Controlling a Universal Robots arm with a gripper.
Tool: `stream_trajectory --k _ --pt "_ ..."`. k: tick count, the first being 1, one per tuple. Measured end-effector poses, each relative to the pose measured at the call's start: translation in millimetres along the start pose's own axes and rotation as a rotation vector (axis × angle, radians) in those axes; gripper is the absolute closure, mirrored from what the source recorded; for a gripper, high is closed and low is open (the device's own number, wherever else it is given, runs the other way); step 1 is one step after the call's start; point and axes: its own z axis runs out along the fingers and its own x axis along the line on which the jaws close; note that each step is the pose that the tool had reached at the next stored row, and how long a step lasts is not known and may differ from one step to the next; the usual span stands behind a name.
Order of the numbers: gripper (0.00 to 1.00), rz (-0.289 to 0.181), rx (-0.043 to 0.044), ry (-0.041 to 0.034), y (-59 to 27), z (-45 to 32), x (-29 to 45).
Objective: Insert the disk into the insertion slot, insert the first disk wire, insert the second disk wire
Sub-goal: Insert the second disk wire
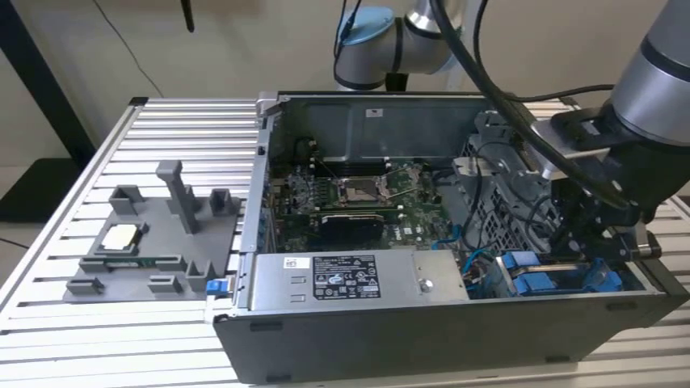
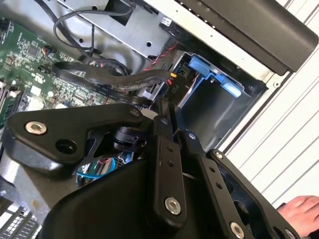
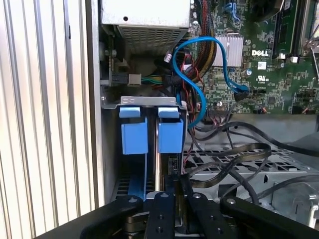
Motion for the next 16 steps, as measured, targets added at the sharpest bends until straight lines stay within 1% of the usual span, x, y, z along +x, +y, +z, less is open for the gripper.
stream_trajectory --k 3,8,10,15,16 --pt "0.84 0.0 0.0034 -0.0015 0.2 0.8 0.0" --pt "0.84 0.0 0.0063 -0.0058 0.5 1.7 -0.1" --pt "0.84 0.0 0.0085 -0.0085 0.7 3.4 0.0" --pt "0.84 0.0 0.0114 -0.0063 1.1 6.8 0.4" --pt "0.82 0.0 0.0116 -0.0082 1.2 7.4 0.3"
